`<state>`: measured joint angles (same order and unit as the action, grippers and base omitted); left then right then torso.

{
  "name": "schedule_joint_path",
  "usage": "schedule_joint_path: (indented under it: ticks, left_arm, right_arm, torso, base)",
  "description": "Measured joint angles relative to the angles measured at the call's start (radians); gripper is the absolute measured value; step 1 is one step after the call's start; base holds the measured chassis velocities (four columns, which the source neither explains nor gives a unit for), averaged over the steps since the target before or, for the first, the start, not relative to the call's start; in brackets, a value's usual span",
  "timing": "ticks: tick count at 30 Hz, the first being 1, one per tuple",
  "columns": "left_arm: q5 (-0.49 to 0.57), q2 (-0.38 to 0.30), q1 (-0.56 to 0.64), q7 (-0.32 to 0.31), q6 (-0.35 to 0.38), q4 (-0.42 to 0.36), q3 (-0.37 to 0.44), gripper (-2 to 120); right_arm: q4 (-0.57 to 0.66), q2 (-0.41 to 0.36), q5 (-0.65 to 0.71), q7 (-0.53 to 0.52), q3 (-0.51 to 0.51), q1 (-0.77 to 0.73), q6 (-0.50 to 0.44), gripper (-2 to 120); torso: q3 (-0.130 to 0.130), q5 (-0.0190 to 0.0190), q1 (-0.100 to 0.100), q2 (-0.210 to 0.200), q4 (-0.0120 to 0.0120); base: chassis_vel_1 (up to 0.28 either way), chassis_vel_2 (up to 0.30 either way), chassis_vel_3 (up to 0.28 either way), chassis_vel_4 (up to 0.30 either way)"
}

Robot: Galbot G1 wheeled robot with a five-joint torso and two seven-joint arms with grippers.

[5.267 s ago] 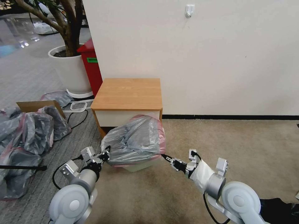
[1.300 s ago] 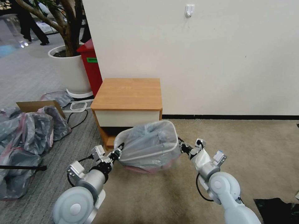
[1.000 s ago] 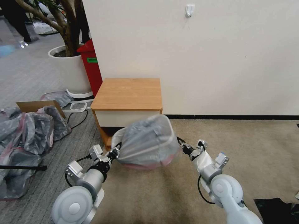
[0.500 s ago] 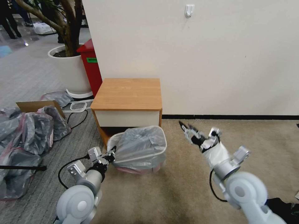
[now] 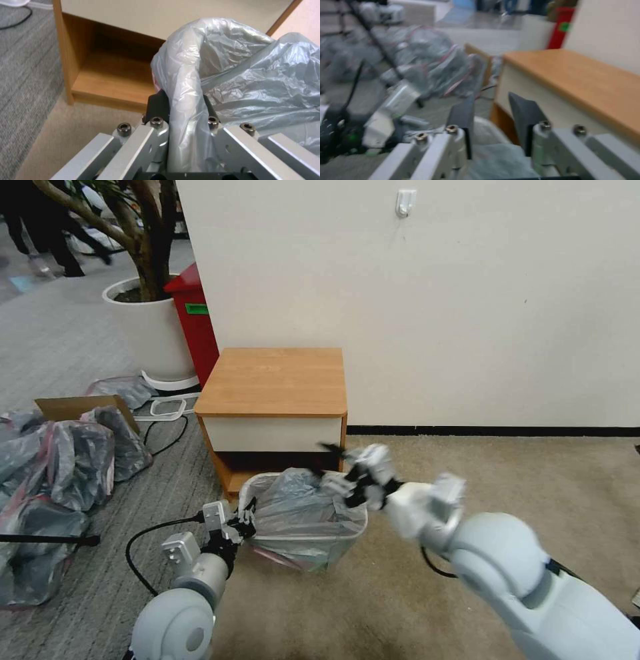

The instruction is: Pick up the garbage bag from the table and place it over the trash can.

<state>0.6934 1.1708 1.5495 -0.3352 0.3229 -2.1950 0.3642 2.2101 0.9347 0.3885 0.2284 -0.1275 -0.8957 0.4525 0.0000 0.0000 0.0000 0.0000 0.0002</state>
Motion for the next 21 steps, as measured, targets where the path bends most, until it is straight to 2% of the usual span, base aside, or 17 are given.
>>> schedule_joint_path:
  ticks: [1,2,4,7,13,17,21]
  left_arm:
    - [-0.017,0.001,0.002,0.006,-0.003,0.0,-0.003,7]
    - [-0.017,0.001,0.002,0.006,-0.003,0.0,-0.003,7]
    - [-0.053,0.008,0.01,0.017,-0.01,-0.001,-0.006,7]
    - [-0.092,0.009,0.021,0.036,-0.02,-0.005,-0.007,7]
    - [-0.141,0.014,0.037,0.062,-0.037,-0.015,-0.009,7]
    - [-0.152,0.018,0.043,0.067,-0.041,-0.02,-0.012,7]
    - [-0.173,0.019,0.049,0.075,-0.046,-0.03,-0.013,7]
  right_arm:
    - [-0.021,0.004,-0.001,0.007,-0.046,0.04,0.016,18]
    - [-0.021,0.004,-0.001,0.007,-0.046,0.04,0.016,18]
    - [-0.058,0.013,-0.001,0.014,-0.108,0.096,0.06,7]
    - [-0.087,0.022,-0.018,0.014,-0.149,0.134,0.103,0]
    - [-0.155,0.038,-0.098,-0.018,-0.204,0.176,0.211,0]
    - [-0.166,0.04,-0.119,-0.067,-0.239,0.178,0.255,0]
    - [-0.179,0.037,-0.141,-0.093,-0.279,0.187,0.26,0]
  torso:
    - [0.0,-0.0001,0.0,0.0,0.0]
    - [0.0,-0.0001,0.0,0.0,0.0]
    - [0.0,-0.0001,0.0,0.0,-0.0001]
    - [0.0,0.0,0.0,0.0,-0.0002]
    - [0.0,-0.0001,0.0,0.0,-0.0002]
    - [0.0,0.0,0.0,0.0,-0.0002]
    - [0.0,0.0,0.0,0.0,-0.0002]
  base:
    - [0.0,0.0,0.0,0.0]
    - [0.0,0.0,0.0,0.0]
    - [0.0,0.0,0.0,0.0]
    - [0.0,0.0,0.0,0.0]
    - [0.0,0.0,0.0,0.0]
    - [0.0,0.0,0.0,0.0]
    - [0.0,0.0,0.0,0.0]
